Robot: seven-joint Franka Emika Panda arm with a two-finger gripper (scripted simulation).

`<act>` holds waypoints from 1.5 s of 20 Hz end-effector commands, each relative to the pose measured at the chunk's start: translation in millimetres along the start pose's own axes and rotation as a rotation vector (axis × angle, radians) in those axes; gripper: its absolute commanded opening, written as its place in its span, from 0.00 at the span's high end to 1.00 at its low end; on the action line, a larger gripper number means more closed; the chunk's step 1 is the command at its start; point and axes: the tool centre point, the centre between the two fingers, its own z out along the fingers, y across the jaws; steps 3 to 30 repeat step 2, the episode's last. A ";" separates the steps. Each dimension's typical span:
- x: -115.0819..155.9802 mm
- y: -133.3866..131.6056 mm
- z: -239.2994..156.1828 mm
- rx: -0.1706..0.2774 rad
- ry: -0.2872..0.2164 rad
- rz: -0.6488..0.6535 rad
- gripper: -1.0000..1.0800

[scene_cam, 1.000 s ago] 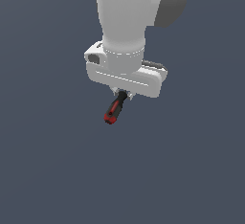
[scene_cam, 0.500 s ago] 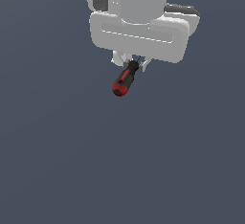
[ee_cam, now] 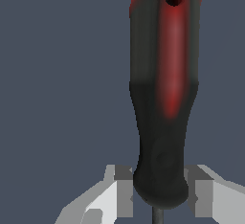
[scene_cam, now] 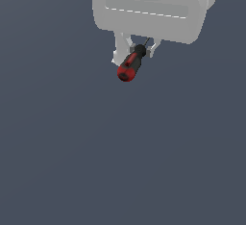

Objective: Pick up the object and move it to a goal position.

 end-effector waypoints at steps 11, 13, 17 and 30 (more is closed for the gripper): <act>-0.3 -0.7 -3.3 0.000 0.000 0.000 1.00; -0.3 -0.7 -3.3 0.000 0.000 0.000 1.00; -0.3 -0.7 -3.3 0.000 0.000 0.000 1.00; -0.3 -0.7 -3.3 0.000 0.000 0.000 1.00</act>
